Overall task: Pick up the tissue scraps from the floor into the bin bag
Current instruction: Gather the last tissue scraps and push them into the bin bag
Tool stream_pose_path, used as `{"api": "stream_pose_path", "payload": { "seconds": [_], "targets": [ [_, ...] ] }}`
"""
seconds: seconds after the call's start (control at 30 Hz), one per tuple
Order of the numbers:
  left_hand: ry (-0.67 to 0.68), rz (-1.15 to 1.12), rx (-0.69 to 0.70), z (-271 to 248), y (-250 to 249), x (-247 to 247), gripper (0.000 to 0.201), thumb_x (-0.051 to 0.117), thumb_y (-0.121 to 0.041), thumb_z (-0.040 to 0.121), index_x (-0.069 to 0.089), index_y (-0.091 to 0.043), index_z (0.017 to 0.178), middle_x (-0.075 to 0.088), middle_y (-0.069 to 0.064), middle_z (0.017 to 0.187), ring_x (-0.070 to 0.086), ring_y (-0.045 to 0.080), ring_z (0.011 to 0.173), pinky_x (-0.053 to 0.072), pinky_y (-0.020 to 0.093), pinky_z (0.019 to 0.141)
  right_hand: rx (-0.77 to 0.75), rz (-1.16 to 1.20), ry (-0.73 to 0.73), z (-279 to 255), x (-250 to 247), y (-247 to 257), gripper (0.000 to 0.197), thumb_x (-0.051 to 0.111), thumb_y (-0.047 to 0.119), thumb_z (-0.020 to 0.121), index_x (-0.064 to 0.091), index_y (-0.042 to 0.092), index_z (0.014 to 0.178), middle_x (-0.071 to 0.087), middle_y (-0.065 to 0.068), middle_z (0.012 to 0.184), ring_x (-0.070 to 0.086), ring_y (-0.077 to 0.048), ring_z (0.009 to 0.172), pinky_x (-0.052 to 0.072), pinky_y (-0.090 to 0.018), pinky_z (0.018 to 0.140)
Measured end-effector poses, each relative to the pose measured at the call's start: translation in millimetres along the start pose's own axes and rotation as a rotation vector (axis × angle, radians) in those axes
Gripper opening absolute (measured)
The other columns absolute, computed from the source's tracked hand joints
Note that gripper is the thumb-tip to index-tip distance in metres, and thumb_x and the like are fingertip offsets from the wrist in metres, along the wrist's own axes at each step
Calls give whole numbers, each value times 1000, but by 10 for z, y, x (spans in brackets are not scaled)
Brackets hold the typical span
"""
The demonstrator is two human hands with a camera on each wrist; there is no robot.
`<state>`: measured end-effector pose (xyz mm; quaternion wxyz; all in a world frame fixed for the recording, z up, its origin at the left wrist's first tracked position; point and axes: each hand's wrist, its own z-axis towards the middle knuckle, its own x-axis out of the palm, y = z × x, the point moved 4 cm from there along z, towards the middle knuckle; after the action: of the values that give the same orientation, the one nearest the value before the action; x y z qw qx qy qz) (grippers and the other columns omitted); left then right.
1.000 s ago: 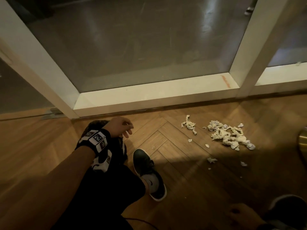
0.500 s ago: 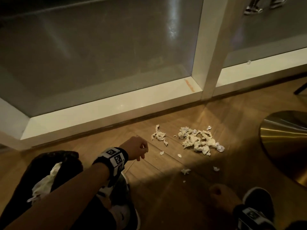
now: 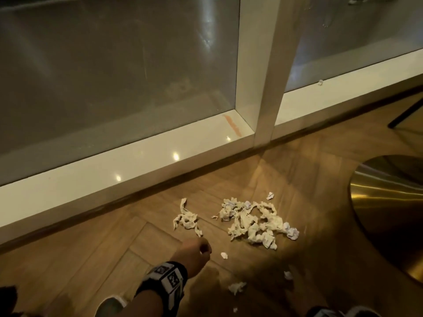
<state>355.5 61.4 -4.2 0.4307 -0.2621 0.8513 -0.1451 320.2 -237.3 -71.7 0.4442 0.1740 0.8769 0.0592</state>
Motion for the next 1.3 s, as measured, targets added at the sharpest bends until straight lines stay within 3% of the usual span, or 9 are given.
{"api": "stream_pose_path", "payload": {
  "seconds": [0.1,0.27,0.37,0.47,0.7,0.93,1.1,1.2,1.3],
  "targets": [
    [6,14,-8,239,-78,153,17,53,-23,89,58,-29,105,57,-7,113,56,7,88,42,15,68,75,27,17,184,36,30,62,56,34,91,26,21,143,32,-12,142,42,-24,128,36,-33,107],
    [-38,56,49,591,-366,358,32,60,-42,85,55,-32,115,43,-10,127,54,11,97,45,27,80,43,122,3,454,113,-37,37,52,24,92,44,20,128,46,-5,130,49,-22,117,41,-34,100],
    [-101,170,164,784,-622,441,36,61,-48,82,54,-33,114,41,-10,132,53,9,99,49,30,81,-4,188,-39,498,64,-126,7,59,23,89,54,21,93,54,3,100,53,-18,95,39,-23,76],
    [-116,304,235,954,-898,593,52,63,-50,81,45,-34,127,32,-6,141,57,16,104,51,35,82,9,261,-74,507,57,-201,14,64,21,86,52,22,78,54,6,84,50,-10,78,33,-16,60],
    [-46,572,281,1250,-1111,960,50,61,-39,86,39,-28,130,32,6,137,60,26,92,48,35,67,-11,417,-86,524,-39,-184,17,64,16,88,52,25,98,52,11,93,50,-7,89,39,-15,73],
    [-24,317,352,1189,-896,835,25,65,-27,87,61,-21,111,50,-2,114,55,17,98,49,29,83,-78,473,-249,876,-447,8,45,68,25,83,48,26,124,60,5,100,57,-10,87,47,-22,71],
    [-52,117,371,923,-817,691,19,69,-32,83,63,-23,100,50,-11,100,50,8,92,38,18,75,-73,482,-292,1190,-513,273,60,69,26,82,42,31,135,62,-4,106,62,-22,96,56,-38,83],
    [-88,3,326,753,-769,632,17,70,-33,82,62,-26,95,55,-11,96,50,6,88,35,16,67,-5,281,-161,1395,-509,395,45,63,20,88,49,23,131,54,-7,124,54,-25,113,47,-34,97],
    [-108,-159,229,602,-694,595,17,71,-33,82,64,-25,94,57,-14,87,49,0,76,32,12,59,40,275,-175,1493,-508,402,27,63,21,88,58,20,114,58,-8,117,58,-25,102,51,-35,89]
  ]
}}
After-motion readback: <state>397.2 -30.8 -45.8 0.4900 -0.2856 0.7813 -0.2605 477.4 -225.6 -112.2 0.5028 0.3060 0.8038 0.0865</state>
